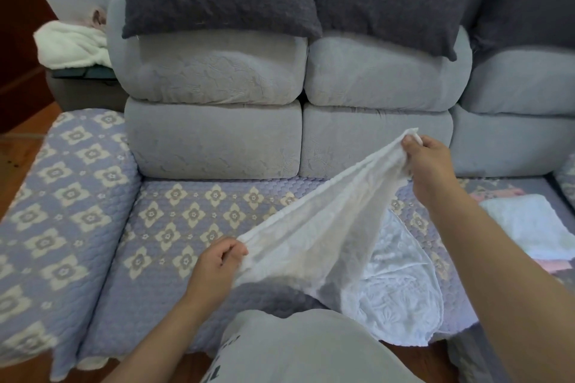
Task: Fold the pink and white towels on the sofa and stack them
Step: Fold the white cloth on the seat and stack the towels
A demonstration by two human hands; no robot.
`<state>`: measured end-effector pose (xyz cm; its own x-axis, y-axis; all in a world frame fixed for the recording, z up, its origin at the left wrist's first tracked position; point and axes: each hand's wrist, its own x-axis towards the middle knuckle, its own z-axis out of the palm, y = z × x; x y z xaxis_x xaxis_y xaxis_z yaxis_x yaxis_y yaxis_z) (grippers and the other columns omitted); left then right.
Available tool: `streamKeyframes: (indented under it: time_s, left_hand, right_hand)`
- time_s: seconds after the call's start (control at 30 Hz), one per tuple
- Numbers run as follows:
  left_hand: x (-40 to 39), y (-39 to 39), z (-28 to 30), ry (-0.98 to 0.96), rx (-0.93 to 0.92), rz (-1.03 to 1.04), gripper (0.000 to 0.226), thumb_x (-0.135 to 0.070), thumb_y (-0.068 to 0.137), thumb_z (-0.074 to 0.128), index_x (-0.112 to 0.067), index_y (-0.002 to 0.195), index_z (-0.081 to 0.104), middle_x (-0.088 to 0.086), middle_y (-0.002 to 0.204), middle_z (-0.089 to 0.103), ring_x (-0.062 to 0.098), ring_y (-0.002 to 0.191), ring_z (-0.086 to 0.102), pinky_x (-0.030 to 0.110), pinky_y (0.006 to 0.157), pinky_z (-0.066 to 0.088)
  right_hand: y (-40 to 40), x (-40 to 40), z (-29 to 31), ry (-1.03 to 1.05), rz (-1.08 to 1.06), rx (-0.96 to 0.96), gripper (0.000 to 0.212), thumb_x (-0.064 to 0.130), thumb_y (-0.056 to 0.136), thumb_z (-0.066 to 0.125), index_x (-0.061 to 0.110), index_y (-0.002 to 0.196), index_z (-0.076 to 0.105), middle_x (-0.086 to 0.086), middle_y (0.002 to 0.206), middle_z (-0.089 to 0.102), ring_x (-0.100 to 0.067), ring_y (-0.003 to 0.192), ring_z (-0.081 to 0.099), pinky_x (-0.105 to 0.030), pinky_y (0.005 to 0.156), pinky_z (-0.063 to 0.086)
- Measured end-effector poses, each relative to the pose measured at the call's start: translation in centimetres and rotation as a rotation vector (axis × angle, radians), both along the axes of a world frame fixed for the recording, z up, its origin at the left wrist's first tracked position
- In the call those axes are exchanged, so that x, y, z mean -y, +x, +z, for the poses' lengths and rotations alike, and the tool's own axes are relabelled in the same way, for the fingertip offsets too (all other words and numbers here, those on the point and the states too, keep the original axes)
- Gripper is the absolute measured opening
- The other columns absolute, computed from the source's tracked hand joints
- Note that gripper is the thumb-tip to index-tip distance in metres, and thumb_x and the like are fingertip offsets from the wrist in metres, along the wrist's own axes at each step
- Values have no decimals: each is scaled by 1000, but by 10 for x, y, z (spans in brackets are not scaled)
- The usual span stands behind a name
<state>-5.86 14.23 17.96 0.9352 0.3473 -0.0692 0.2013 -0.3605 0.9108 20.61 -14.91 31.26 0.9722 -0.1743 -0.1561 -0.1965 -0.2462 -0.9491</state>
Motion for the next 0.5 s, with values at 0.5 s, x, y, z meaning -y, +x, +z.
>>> streamKeyframes:
  time_s: [0.5]
  left_hand:
    - [-47, -16, -29, 263, -278, -224, 38, -39, 91, 47, -16, 63, 56, 0, 67, 54, 14, 60, 53, 36, 61, 45]
  right_hand:
    - [6, 0, 12, -148, -126, 159, 44, 22, 99, 55, 22, 64, 28, 3, 62, 25, -12, 55, 22, -24, 45, 22]
